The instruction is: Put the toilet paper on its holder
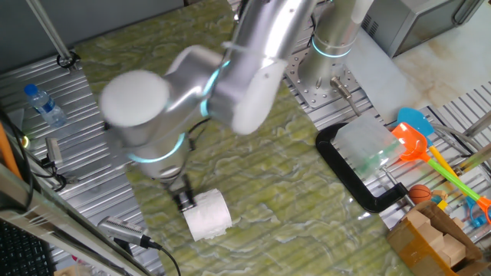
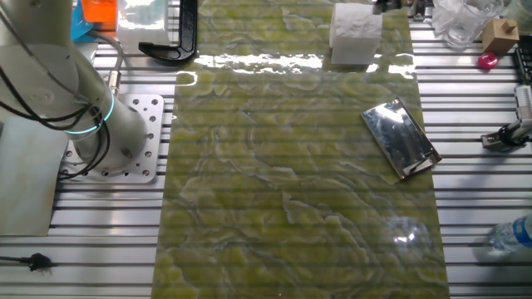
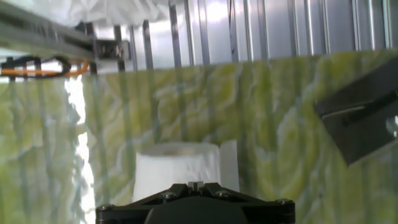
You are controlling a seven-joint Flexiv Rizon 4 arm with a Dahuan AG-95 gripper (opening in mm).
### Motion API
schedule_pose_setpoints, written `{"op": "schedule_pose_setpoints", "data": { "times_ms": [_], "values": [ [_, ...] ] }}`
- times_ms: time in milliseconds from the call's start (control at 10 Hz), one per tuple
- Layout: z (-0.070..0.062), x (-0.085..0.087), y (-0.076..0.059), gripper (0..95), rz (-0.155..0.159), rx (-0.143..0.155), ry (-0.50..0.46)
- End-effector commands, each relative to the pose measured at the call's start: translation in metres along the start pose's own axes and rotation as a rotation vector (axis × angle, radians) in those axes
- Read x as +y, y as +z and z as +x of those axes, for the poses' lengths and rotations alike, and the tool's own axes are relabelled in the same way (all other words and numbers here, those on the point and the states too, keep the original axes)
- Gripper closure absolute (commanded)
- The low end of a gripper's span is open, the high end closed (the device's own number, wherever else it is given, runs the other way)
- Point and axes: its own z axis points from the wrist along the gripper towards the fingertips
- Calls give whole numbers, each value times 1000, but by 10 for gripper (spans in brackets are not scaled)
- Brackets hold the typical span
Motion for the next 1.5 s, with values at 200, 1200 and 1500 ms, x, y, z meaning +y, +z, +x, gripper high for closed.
{"op": "schedule_pose_setpoints", "data": {
  "times_ms": [200,1200,1500],
  "values": [
    [0,1,0,950,0,-21,10],
    [0,1,0,950,-21,-51,3],
    [0,1,0,950,-38,-66,-18]
  ]
}}
